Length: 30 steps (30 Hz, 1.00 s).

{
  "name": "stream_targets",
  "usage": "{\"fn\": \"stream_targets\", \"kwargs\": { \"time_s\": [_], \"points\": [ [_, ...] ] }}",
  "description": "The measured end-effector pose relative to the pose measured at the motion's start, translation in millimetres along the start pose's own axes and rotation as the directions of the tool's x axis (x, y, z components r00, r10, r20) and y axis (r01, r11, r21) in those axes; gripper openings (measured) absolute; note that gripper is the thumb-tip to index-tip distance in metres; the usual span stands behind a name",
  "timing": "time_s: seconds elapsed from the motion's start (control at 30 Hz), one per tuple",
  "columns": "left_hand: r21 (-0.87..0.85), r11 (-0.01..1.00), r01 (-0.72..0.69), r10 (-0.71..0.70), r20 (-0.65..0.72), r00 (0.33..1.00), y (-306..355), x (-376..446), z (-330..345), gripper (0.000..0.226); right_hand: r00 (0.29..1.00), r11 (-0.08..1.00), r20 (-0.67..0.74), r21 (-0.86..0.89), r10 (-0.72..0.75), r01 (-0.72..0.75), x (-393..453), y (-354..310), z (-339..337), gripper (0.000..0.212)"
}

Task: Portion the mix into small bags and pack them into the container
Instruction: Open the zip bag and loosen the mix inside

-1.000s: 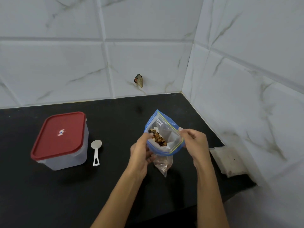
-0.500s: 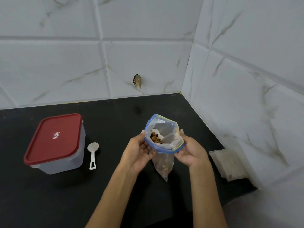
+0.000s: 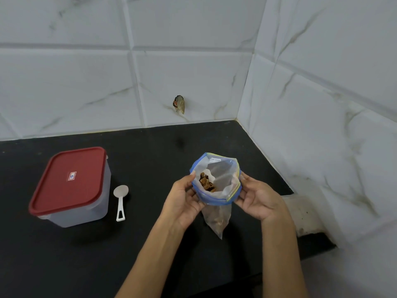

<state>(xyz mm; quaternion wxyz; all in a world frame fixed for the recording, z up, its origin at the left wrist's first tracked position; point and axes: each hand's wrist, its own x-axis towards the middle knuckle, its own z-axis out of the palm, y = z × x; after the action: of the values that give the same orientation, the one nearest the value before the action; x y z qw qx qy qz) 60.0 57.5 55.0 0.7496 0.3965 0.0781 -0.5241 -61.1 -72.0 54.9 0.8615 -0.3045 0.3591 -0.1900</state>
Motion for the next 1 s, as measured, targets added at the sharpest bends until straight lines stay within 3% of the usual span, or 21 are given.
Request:
{"fn": "stream_targets", "kwargs": {
  "time_s": [0.13,0.17,0.2,0.27,0.3,0.37,0.43,0.5,0.57,0.63,0.77,0.9,1.0],
  "points": [
    [0.122,0.992,-0.032,0.037,-0.044,0.998,-7.4,-5.6,4.0,0.023,1.000,0.992,0.026,0.124,0.016,-0.019,-1.2,-0.3,2.6,0.028],
    [0.249,0.966,-0.071,0.096,-0.090,0.991,-9.9,-6.8,4.8,0.024,1.000,0.994,0.031,0.111,0.002,-0.006,-1.4,-0.4,3.6,0.029],
    [0.457,0.879,-0.136,0.222,-0.139,0.965,-12.0,-6.8,4.3,0.028,0.999,0.996,0.035,0.091,-0.010,0.007,-1.9,-0.3,4.0,0.029],
    [0.847,0.467,-0.255,0.558,-0.059,0.828,-12.0,-5.6,5.9,0.039,0.999,0.999,0.032,0.034,-0.025,0.024,-3.2,-0.7,4.8,0.028],
    [0.924,0.253,-0.286,0.675,0.043,0.737,-9.4,-5.4,10.7,0.045,0.999,1.000,0.026,0.013,-0.025,0.024,-4.0,-1.1,5.2,0.027],
    [0.952,0.011,-0.306,0.770,0.187,0.609,0.2,-2.6,27.1,0.057,0.999,1.000,0.032,0.008,-0.015,0.015,-6.2,-1.7,6.1,0.028],
    [0.950,-0.158,-0.269,0.755,0.292,0.588,12.8,4.9,46.0,0.060,0.997,1.000,0.068,-0.011,-0.022,0.023,-9.4,-2.4,6.5,0.029],
    [0.925,-0.323,-0.201,0.652,0.372,0.661,22.2,17.8,60.5,0.055,0.995,0.999,0.096,-0.031,-0.036,0.039,-9.9,-1.8,5.4,0.030],
    [0.919,-0.362,-0.156,0.564,0.350,0.748,28.3,33.8,67.2,0.044,0.995,0.999,0.094,-0.015,-0.038,0.040,-8.0,-0.4,3.5,0.034],
    [0.936,-0.311,-0.166,0.516,0.313,0.797,33.0,45.2,69.6,0.027,0.996,0.999,0.076,0.018,-0.037,0.035,-6.7,-0.4,1.9,0.035],
    [0.911,-0.353,-0.214,0.503,0.378,0.778,39.1,51.5,71.3,0.009,0.999,0.997,0.004,0.063,-0.052,0.052,-6.4,-0.1,1.5,0.030],
    [0.904,-0.330,-0.272,0.485,0.410,0.772,41.1,50.0,72.0,0.022,0.988,0.989,-0.081,-0.083,-0.130,0.124,-8.2,-1.2,1.2,0.024],
    [0.912,-0.349,-0.214,0.472,0.368,0.801,40.8,49.2,70.2,0.051,0.955,0.883,-0.140,-0.433,-0.263,0.180,-13.7,-4.6,6.7,0.030]
  ]
}}
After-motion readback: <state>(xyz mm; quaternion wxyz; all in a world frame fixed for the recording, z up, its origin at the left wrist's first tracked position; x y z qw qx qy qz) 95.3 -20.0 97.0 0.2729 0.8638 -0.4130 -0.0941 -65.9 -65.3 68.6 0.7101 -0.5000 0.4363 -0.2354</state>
